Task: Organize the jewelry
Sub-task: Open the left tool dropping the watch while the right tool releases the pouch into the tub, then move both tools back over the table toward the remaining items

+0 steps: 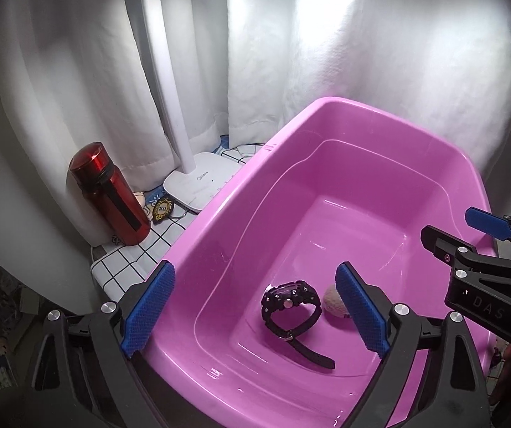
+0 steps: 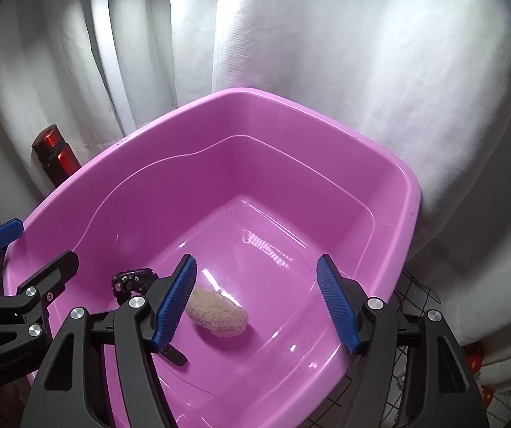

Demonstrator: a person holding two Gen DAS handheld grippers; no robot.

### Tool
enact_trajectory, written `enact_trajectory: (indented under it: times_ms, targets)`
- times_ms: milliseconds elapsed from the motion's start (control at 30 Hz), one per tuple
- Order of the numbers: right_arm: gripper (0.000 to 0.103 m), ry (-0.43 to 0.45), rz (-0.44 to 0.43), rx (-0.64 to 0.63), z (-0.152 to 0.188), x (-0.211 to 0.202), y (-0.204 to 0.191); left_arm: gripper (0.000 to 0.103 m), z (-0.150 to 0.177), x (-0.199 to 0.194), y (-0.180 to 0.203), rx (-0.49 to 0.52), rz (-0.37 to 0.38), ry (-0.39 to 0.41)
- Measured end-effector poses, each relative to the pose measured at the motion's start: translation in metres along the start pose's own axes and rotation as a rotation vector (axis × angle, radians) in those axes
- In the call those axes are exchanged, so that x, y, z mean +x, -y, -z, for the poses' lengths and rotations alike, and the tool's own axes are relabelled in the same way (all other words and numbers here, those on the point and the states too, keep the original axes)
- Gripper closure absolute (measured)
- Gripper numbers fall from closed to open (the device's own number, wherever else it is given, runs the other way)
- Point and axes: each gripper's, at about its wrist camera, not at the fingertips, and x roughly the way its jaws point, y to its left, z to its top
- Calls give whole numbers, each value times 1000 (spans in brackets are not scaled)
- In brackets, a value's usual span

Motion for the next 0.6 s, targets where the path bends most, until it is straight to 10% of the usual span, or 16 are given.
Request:
enact_trajectory:
  times_ms: [600]
  targets:
    - [36,50,9,58,27,-36,12,13,8,-17,-2,-27,32,9]
